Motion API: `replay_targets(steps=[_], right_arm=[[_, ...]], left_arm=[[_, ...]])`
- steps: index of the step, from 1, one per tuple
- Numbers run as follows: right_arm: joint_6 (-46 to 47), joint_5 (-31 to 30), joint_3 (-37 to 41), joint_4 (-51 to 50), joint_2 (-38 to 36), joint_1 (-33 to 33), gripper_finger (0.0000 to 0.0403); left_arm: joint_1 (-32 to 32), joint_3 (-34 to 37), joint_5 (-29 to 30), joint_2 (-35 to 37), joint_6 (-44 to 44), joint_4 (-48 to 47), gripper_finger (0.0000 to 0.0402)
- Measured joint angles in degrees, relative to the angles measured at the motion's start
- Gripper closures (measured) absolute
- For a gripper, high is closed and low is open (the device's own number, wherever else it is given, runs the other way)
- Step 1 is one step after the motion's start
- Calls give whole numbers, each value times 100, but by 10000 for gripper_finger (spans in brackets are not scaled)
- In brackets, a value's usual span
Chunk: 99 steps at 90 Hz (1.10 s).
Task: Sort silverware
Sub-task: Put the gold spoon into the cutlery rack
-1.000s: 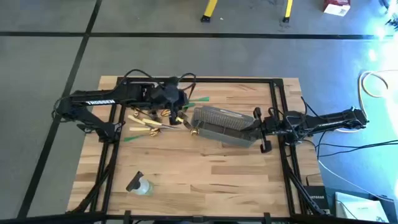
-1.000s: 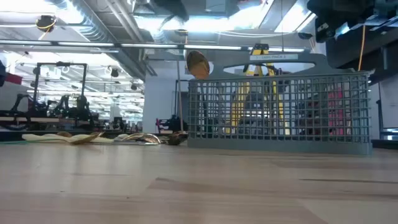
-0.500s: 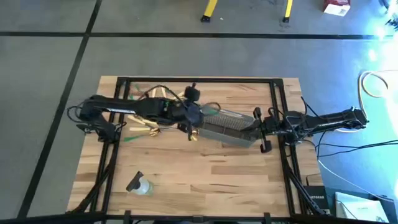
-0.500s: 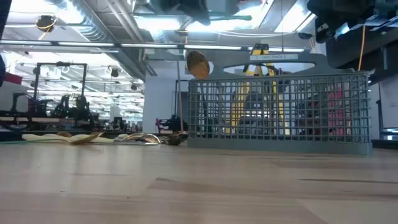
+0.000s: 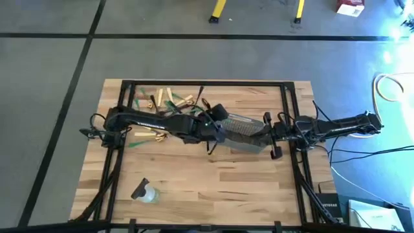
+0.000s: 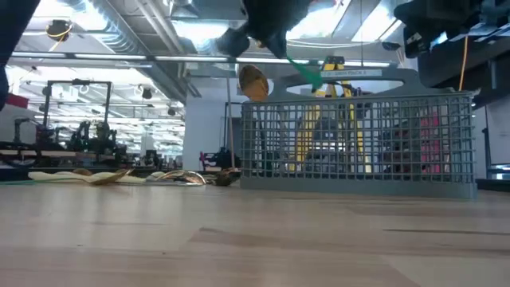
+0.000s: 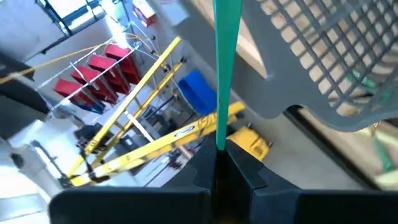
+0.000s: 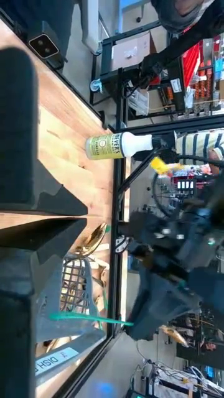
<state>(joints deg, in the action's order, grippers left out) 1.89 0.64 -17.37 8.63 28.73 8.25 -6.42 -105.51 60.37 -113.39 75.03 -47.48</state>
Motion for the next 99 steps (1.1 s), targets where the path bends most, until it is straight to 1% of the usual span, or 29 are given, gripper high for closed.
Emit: replay_targets(steps=[10, 19, 29, 43, 72, 99], right_arm=[[0, -1, 0, -12, -2, 0, 403], [0, -1, 0, -97, 0, 0, 403], [0, -1, 0, -123, 0, 0, 403], [0, 1, 0, -123, 0, 2, 403], [0, 1, 0, -145, 0, 0, 403], [0, 1, 0, -156, 0, 0, 403]], left_arm=[[-54, -2, 46, -88, 376, 4, 401], [-94, -2, -27, -96, 639, 7, 401], [-87, -4, -187, -96, 854, 24, 401], [-78, -4, -206, -95, 1082, 60, 397], [-61, -4, -233, -96, 1026, 52, 350], [-62, -4, -260, -94, 604, 81, 298]])
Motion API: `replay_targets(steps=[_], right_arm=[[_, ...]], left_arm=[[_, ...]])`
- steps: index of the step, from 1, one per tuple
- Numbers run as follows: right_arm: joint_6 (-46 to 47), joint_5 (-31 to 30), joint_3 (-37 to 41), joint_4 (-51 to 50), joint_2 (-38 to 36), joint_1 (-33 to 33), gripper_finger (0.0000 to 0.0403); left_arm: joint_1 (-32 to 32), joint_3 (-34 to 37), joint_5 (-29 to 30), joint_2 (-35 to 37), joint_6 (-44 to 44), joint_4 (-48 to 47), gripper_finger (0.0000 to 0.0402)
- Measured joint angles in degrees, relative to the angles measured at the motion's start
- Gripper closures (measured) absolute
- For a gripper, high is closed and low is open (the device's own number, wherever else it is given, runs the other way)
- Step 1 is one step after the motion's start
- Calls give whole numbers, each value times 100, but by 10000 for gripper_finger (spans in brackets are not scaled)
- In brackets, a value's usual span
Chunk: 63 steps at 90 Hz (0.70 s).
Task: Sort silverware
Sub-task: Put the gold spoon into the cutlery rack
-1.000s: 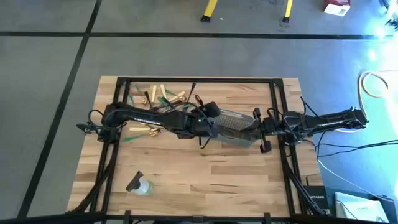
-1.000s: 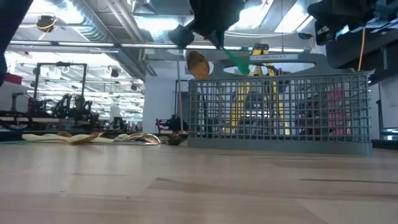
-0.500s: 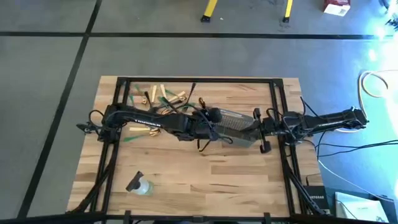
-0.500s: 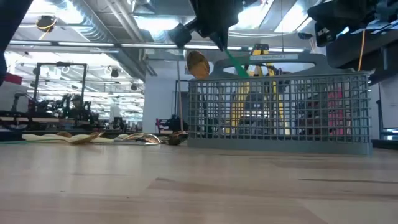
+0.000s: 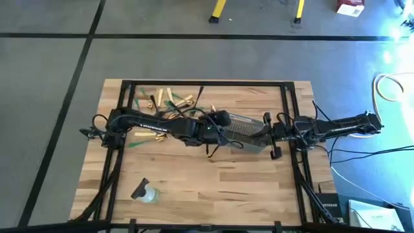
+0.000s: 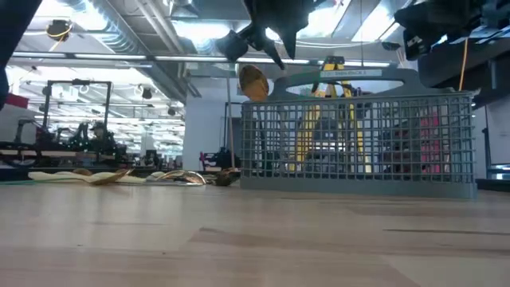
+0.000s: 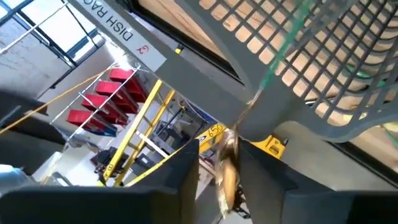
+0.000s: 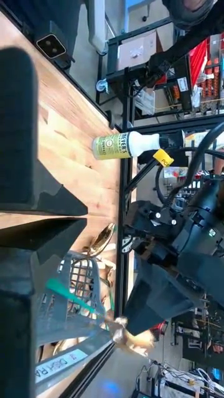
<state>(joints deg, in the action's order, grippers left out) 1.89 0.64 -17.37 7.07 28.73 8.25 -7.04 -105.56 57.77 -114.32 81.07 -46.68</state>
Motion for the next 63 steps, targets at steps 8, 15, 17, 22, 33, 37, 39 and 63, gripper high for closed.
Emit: replay_targets(steps=[8, 15, 17, 22, 33, 37, 39, 63], right_arm=[[0, 0, 0, 0, 0, 2, 403], [0, 0, 0, 0, 0, 2, 403], [0, 0, 0, 0, 0, 0, 403], [0, 0, 0, 0, 0, 2, 403], [0, 2, 0, 0, 0, 2, 403], [0, 2, 0, 0, 0, 0, 403], [0, 2, 0, 0, 0, 2, 403], [76, 2, 0, -117, 1, 2, 403]], left_arm=[[1, 0, -21, 0, -119, -3, 288], [1, 0, -21, 0, -199, -2, 282], [1, 0, -21, 0, -233, -2, 281], [9, 0, -21, 0, -281, -5, 280], [49, 0, 33, 0, -479, -6, 279], [70, 0, 63, 0, -584, -14, 279], [80, 0, 85, 0, -642, -27, 279], [416, 2, -132, 458, -2630, -482, 279]])
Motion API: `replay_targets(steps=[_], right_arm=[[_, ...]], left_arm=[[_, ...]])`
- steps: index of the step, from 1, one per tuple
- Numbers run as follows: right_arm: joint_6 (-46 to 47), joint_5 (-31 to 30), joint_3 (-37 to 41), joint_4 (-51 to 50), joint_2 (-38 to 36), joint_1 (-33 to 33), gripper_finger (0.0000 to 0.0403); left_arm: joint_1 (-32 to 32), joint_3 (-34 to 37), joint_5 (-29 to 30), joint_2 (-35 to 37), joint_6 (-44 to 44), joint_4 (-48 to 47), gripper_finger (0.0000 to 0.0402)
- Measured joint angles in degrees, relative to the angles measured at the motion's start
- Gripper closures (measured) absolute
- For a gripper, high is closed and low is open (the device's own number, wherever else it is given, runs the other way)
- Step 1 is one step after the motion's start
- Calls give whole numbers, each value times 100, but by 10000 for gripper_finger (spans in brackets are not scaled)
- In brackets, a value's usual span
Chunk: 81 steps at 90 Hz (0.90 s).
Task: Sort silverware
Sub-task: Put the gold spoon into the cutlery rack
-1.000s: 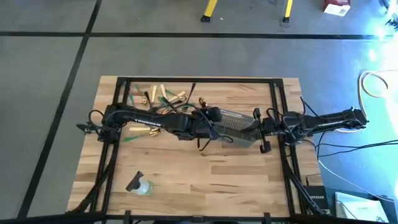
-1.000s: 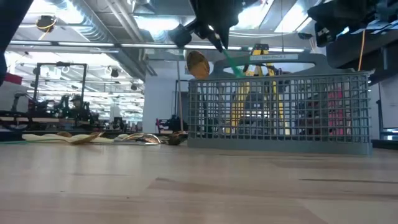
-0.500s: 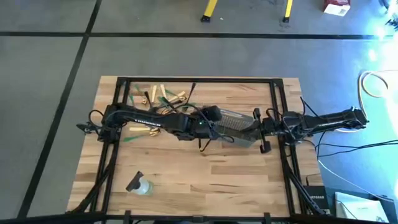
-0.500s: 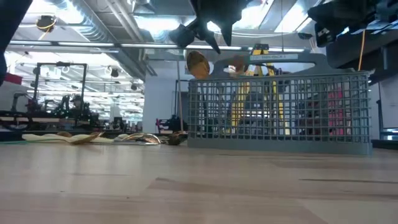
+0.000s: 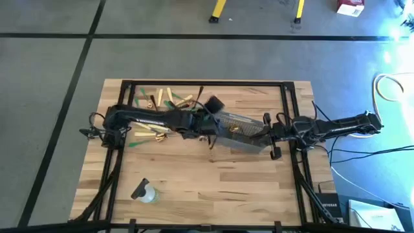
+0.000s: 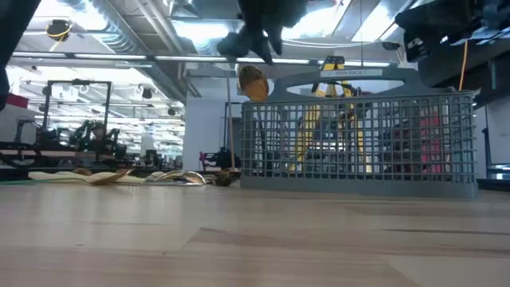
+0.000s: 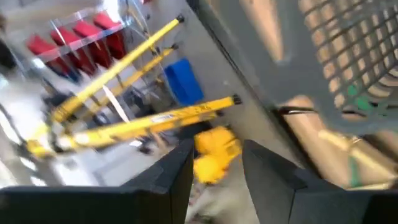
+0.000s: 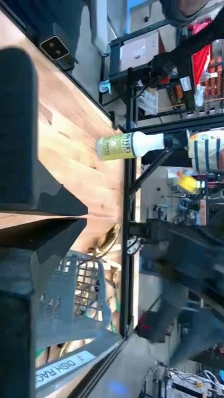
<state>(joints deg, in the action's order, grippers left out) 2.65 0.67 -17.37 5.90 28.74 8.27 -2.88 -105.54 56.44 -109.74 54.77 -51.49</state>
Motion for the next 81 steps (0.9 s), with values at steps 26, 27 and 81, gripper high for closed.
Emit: replay_targets(steps=[26, 27, 81], right_arm=[[71, 0, -2, 7, 0, 0, 403], [67, 0, -2, 6, -1, 0, 403], [-141, 46, -2, -10, -1, 0, 403]], left_arm=[[1344, 23, -2316, 1089, -3412, -1544, 279], [1409, 40, -2462, 1122, -3487, -1541, 279], [2949, 3240, -4776, 1284, -4397, 870, 279]])
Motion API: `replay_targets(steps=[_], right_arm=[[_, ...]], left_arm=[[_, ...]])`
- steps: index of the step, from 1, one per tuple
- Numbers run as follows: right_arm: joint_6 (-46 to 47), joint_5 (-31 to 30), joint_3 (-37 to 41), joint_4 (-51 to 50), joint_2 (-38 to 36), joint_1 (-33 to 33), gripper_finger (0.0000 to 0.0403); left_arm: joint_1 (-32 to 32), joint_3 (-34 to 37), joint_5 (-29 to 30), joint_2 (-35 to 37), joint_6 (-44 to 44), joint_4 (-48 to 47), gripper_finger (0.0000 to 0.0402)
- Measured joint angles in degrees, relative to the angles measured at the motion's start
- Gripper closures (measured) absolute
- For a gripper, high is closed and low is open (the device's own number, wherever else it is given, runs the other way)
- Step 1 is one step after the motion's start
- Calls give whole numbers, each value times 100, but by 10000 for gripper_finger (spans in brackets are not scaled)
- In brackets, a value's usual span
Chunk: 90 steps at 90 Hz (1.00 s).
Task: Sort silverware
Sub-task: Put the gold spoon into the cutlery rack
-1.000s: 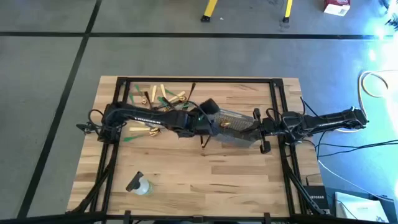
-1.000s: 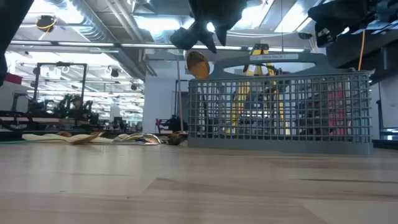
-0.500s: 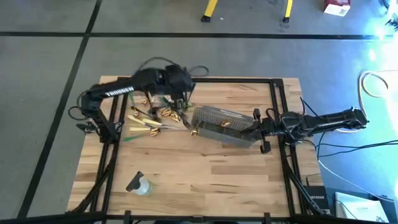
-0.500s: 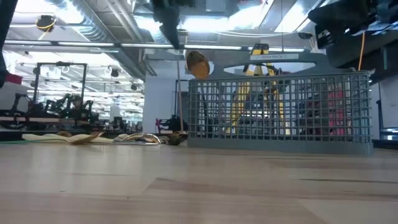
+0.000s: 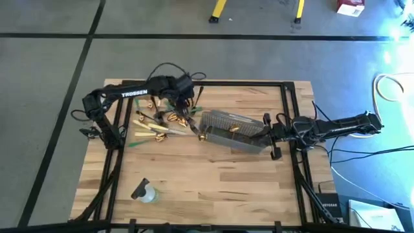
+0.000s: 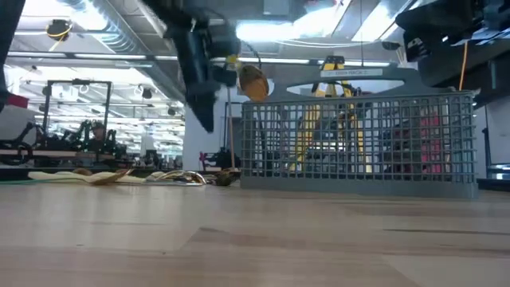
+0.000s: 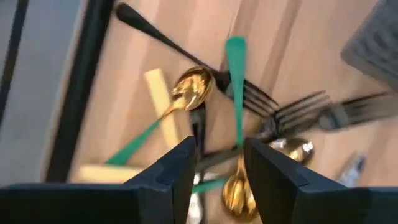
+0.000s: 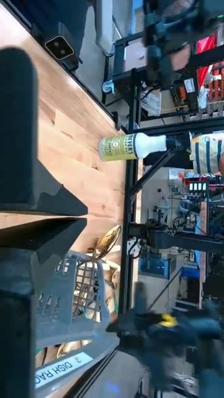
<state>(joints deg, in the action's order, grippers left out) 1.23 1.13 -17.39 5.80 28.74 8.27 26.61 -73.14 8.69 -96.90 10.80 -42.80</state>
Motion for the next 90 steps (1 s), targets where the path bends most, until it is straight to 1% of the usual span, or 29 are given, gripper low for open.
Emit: replay_targets(steps=[11, 21, 44, 63, 72, 90], right_arm=[[-2, 0, 0, 4, -1, 0, 403], [-2, 0, 1, 7, -1, 0, 403], [-4, 0, 2, 7, -1, 0, 403], [-4, 0, 2, 4, -1, 0, 403], [-4, 0, 2, 4, -1, 0, 403], [-4, -1, 2, -13, 2, 0, 403]], left_arm=[[-51, 569, 140, 0, -233, 758, 279], [-48, 848, 170, -23, -435, 1113, 280], [-141, 898, 88, -499, -590, 1269, 280], [-185, 898, 24, -531, -604, 1333, 280], [-190, 898, -256, -569, -602, 1279, 280], [-183, 898, -225, -731, -612, 1264, 280]])
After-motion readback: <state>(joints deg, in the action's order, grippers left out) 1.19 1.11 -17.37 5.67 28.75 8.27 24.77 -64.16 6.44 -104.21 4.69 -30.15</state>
